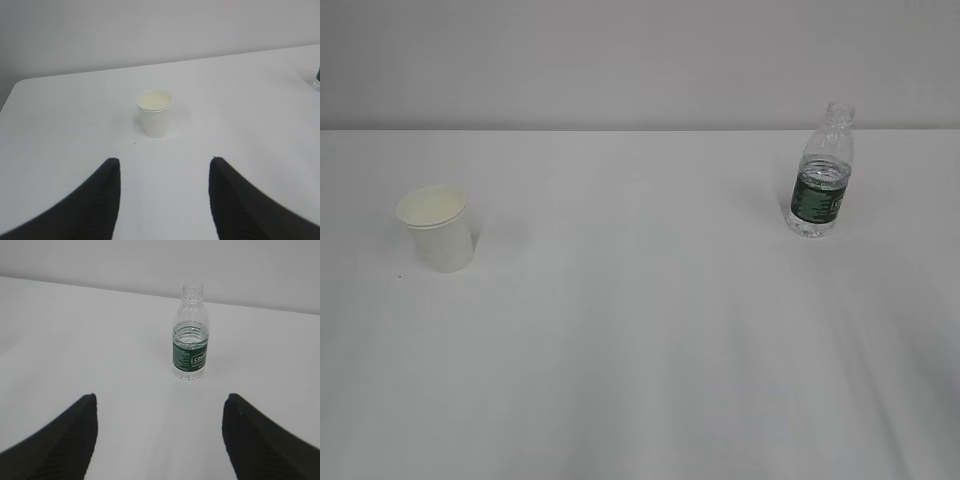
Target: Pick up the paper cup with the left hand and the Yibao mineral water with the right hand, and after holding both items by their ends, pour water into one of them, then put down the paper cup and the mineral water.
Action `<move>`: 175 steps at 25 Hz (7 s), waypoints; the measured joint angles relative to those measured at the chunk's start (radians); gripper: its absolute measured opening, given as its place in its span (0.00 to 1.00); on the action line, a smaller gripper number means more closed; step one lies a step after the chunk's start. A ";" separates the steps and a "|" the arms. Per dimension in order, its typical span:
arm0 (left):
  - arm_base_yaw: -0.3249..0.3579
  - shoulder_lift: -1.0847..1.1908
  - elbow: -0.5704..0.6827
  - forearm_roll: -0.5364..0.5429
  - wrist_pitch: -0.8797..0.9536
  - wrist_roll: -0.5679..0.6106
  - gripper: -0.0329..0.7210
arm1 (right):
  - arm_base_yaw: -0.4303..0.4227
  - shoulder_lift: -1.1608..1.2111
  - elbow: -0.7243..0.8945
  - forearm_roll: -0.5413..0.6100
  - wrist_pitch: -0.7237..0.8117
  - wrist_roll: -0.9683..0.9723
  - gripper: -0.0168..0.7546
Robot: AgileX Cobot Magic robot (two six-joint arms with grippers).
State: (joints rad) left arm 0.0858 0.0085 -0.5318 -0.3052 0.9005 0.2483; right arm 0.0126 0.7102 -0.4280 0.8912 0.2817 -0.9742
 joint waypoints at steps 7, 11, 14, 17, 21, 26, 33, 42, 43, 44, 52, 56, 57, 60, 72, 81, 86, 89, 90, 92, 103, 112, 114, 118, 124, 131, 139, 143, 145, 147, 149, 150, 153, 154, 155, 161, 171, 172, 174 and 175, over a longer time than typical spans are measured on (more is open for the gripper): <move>0.000 0.000 0.000 0.000 0.000 0.000 0.58 | 0.000 -0.002 0.000 0.021 0.000 -0.001 0.79; 0.000 0.000 0.000 0.000 0.000 0.000 0.58 | 0.000 0.002 0.000 0.137 -0.005 -0.004 0.79; 0.000 0.000 0.000 0.000 0.000 0.000 0.58 | 0.000 0.003 0.000 0.227 -0.006 -0.004 0.79; 0.000 0.000 0.000 0.000 0.000 0.000 0.58 | 0.000 0.003 0.000 0.269 -0.006 -0.009 0.79; 0.000 0.000 0.000 0.000 0.000 0.000 0.58 | 0.000 0.003 0.002 0.277 -0.008 -0.107 0.79; 0.000 0.000 0.000 -0.002 0.000 0.000 0.58 | 0.000 0.003 0.026 0.278 -0.009 -0.306 0.79; 0.000 0.000 0.000 -0.032 0.000 0.000 0.58 | 0.000 0.003 0.030 0.278 -0.013 -0.474 0.79; 0.000 0.000 0.000 -0.038 0.000 0.000 0.58 | 0.000 0.003 0.030 0.312 -0.015 -0.486 0.79; 0.000 0.000 0.000 -0.038 0.000 0.000 0.58 | 0.000 0.003 0.030 0.313 -0.015 -0.486 0.79; 0.000 0.000 0.000 -0.038 0.000 0.000 0.58 | 0.000 0.003 0.030 0.314 -0.015 -0.486 0.79; 0.000 0.000 0.000 -0.038 -0.002 0.000 0.58 | 0.000 0.003 0.030 0.319 -0.017 -0.486 0.79; 0.000 0.000 0.000 -0.038 -0.002 0.000 0.58 | 0.000 0.003 0.030 0.321 -0.017 -0.483 0.79; 0.000 0.000 0.000 -0.038 -0.002 0.000 0.58 | 0.000 0.003 0.030 0.315 -0.017 -0.472 0.79; 0.000 0.000 0.000 -0.038 -0.002 0.000 0.58 | 0.000 0.003 0.030 0.198 -0.015 -0.325 0.79; 0.000 0.000 0.000 -0.039 -0.002 0.000 0.58 | 0.000 0.003 0.030 -0.397 -0.046 0.375 0.79; 0.000 0.000 0.000 -0.039 -0.002 0.000 0.58 | 0.062 0.003 0.030 -0.832 -0.132 0.803 0.79; 0.000 0.000 0.000 -0.039 -0.002 0.000 0.58 | 0.115 0.046 0.030 -0.863 -0.189 0.840 0.79; 0.000 0.000 0.000 -0.039 -0.002 0.000 0.58 | 0.117 0.113 0.030 -0.863 -0.216 0.854 0.79; 0.000 0.000 0.000 -0.039 -0.002 0.000 0.58 | 0.117 0.139 0.030 -0.863 -0.229 0.858 0.79; 0.000 0.000 0.000 -0.039 -0.002 0.000 0.58 | 0.117 0.178 0.030 -0.863 -0.250 0.866 0.79; 0.000 0.000 0.000 -0.039 -0.002 0.000 0.58 | 0.117 0.302 0.087 -1.137 -0.545 1.137 0.79; 0.000 0.000 0.000 -0.039 -0.002 0.000 0.58 | 0.117 0.416 0.135 -1.191 -0.713 1.165 0.79; 0.000 0.000 0.000 -0.039 -0.002 0.000 0.58 | 0.117 0.437 0.135 -1.191 -0.720 1.165 0.79; 0.000 0.000 0.000 -0.039 -0.002 0.000 0.58 | 0.117 0.477 0.135 -1.191 -0.740 1.165 0.79; 0.000 0.000 0.000 -0.039 -0.002 0.000 0.58 | 0.117 0.510 0.135 -1.187 -0.770 1.165 0.79; 0.000 0.000 0.000 -0.039 -0.002 0.000 0.58 | 0.117 0.514 0.135 -1.184 -0.777 1.181 0.79; 0.000 0.000 0.000 -0.039 -0.002 0.000 0.58 | 0.117 0.514 0.135 -1.184 -0.777 1.175 0.79; 0.000 0.000 0.000 -0.069 -0.013 0.000 0.58 | 0.117 0.514 0.135 -1.184 -0.777 1.155 0.79; 0.000 0.000 0.000 -0.087 -0.037 0.000 0.58 | 0.117 0.514 0.135 -1.184 -0.777 1.143 0.79; 0.000 0.000 0.000 -0.096 -0.063 0.000 0.58 | 0.117 0.514 0.135 -1.184 -0.777 1.139 0.79; 0.000 0.000 0.002 -0.088 -0.092 0.000 0.58 | 0.117 0.514 0.135 -1.186 -0.777 1.137 0.79; 0.000 0.000 0.010 -0.073 -0.106 0.000 0.58 | 0.117 0.514 0.135 -1.186 -0.777 1.137 0.79; 0.000 0.000 0.052 -0.020 -0.176 0.000 0.58 | 0.117 0.514 0.135 -1.186 -0.777 1.137 0.79; 0.000 0.000 0.069 -0.009 -0.206 0.000 0.58 | 0.117 0.514 0.135 -1.186 -0.778 1.137 0.79; 0.000 0.000 0.088 -0.005 -0.247 0.000 0.59 | 0.117 0.514 0.135 -1.186 -0.778 1.137 0.79; 0.000 0.000 0.178 0.001 -0.470 0.000 0.63 | 0.117 0.514 0.135 -1.186 -0.778 1.137 0.79; 0.000 0.100 0.207 -0.001 -0.555 0.000 0.66 | 0.117 0.514 0.135 -1.186 -0.778 1.137 0.78; 0.000 0.125 0.209 -0.001 -0.567 0.000 0.66 | 0.117 0.514 0.135 -1.186 -0.778 1.137 0.78; 0.000 0.184 0.209 -0.005 -0.587 0.000 0.66 | 0.117 0.514 0.135 -1.186 -0.778 1.137 0.78; 0.000 0.208 0.209 -0.007 -0.594 0.000 0.66 | 0.117 0.514 0.135 -1.186 -0.778 1.137 0.79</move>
State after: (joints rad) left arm 0.0858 0.2167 -0.3233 -0.3118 0.3062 0.2487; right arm 0.1296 1.2245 -0.2926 -0.2946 -0.4967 0.1629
